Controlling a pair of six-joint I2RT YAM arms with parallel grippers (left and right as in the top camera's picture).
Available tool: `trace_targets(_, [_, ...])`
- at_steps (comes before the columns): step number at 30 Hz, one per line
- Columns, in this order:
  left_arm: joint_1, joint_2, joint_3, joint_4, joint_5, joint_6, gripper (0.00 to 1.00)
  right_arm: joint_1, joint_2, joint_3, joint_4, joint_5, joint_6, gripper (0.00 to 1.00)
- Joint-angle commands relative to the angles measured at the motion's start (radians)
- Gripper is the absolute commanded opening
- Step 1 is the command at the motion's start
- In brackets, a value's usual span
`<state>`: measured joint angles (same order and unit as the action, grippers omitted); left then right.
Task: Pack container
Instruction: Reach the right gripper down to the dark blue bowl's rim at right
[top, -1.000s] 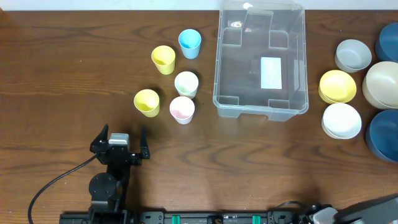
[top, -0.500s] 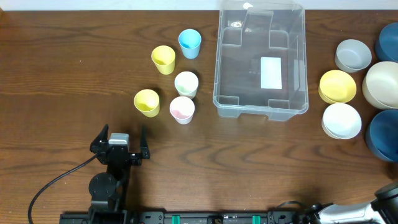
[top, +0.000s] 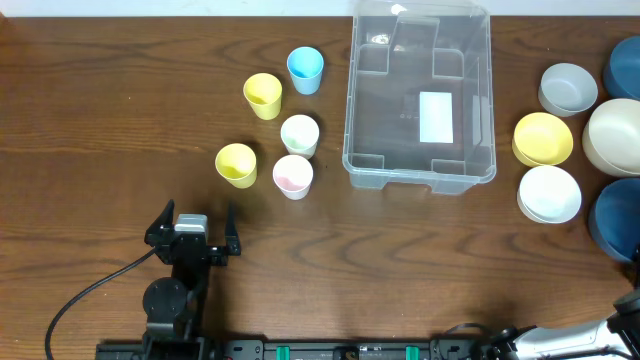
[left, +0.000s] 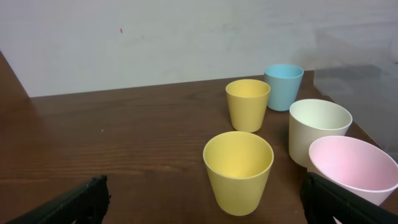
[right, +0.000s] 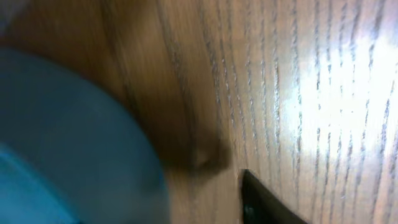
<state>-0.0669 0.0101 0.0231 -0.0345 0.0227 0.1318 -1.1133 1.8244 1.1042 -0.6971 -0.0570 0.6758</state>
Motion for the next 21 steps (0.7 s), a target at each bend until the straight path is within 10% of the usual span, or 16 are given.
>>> trace_targets(1, [0.005, -0.004, -0.019, -0.036, -0.013, 0.010, 0.98, -0.006, 0.004, 0.007, 0.000, 0.006, 0.007, 0.24])
trace_targets(6, [0.005, -0.004, -0.019, -0.036, -0.013, 0.010, 0.98, -0.006, 0.004, 0.007, -0.002, 0.005, 0.008, 0.02])
trace_targets(21, [0.005, -0.004, -0.019, -0.036, -0.013, 0.010, 0.98, -0.021, -0.181, 0.053, -0.039, -0.269, -0.093, 0.01])
